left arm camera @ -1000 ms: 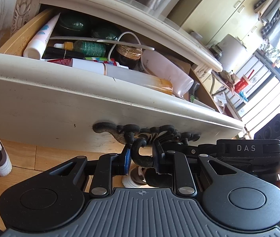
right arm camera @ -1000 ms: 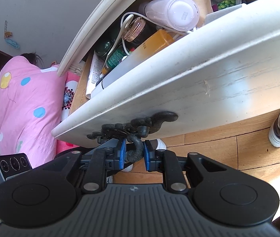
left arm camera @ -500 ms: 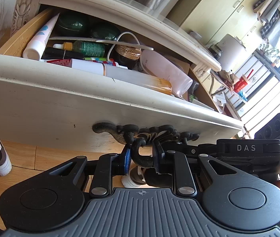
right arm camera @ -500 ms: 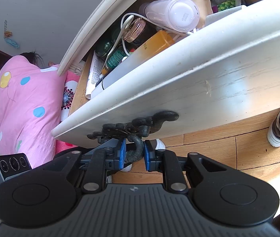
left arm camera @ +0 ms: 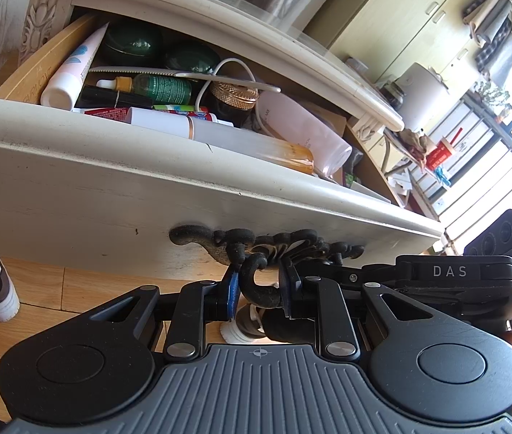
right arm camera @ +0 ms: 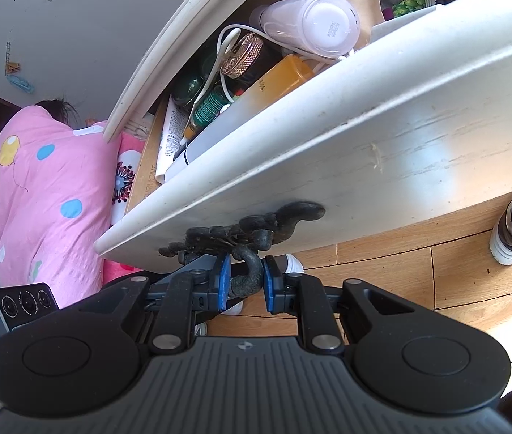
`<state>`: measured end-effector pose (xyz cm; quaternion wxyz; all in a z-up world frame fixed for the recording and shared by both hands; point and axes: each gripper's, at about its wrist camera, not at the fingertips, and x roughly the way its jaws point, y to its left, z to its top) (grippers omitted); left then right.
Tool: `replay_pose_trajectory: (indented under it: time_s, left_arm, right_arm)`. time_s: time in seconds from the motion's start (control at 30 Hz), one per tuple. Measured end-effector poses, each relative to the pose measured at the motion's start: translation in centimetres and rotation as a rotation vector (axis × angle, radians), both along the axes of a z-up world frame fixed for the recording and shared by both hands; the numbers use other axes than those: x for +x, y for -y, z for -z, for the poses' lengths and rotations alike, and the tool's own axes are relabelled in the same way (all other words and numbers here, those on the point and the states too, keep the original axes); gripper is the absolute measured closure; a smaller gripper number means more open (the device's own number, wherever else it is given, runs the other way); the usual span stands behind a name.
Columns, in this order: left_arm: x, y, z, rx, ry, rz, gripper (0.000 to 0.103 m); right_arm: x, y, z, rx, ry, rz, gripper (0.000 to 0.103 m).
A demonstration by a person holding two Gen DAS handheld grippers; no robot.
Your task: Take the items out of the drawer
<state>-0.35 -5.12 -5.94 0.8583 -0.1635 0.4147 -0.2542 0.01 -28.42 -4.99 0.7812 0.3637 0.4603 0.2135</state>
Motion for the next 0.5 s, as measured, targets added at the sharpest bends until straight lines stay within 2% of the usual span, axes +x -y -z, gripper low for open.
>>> replay_pose_trajectory:
  time_s: [0.37,0.5]
  left_arm:
    - [0.25,-0.17,0.14,-0.015,-0.008,0.000,0.079]
    - [0.02,-0.09,0.08,0.006,-0.003,-0.003,0.074]
  right_arm:
    - [-0.11,-0.06,0.21,0.024,-0.009,0.023,0.082]
    - [-0.24,0.22,0.42,0.041,-0.018,0.037,0.075]
